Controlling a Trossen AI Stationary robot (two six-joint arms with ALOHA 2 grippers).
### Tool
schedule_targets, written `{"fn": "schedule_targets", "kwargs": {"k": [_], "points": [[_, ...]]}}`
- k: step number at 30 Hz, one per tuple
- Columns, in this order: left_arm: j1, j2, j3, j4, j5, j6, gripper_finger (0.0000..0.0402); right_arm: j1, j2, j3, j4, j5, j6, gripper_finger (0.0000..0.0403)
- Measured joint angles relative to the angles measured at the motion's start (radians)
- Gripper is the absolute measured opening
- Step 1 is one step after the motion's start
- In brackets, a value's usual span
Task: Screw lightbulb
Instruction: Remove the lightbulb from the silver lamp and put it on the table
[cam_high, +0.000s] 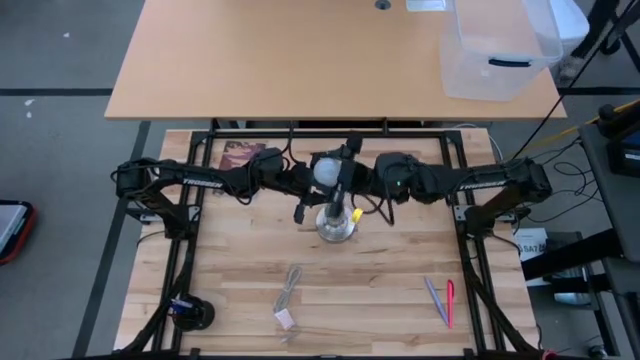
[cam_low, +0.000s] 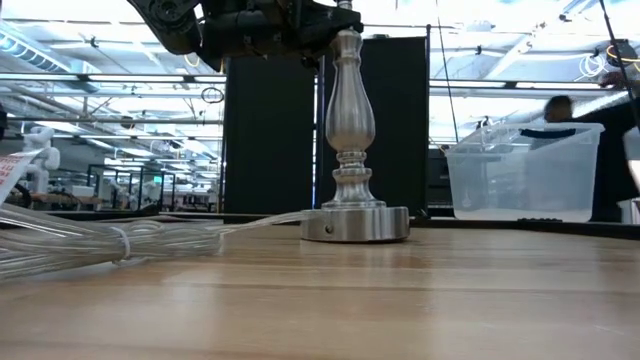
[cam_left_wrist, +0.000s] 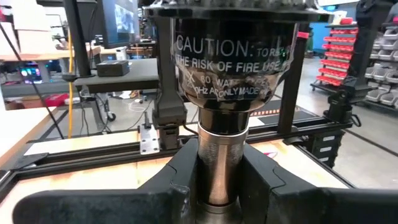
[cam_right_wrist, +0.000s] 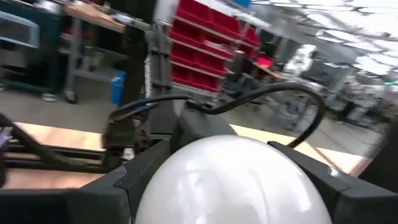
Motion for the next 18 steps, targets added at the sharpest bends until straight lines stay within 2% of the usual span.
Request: {"fn": "schedule_targets", "kwargs": {"k": [9,12,18], "points": [[0.0,0.001,0.0,0.003,0.048,-0.005,0.0075,-0.168,-0.009,0.0,-0.023,-0.494,0.032,0.0251],[0.0,0.001,0.001,0.004,0.058,-0.008,0.0075,-0.226,-0.008,0.0,-0.021,-0.69,0.042,0.0259],[0.001,0.003,0.002,0.023,0.098,-0.012,0.0075,-0.329,-0.004,0.0,0.0,-1.051,0.015,0.0245]]}}
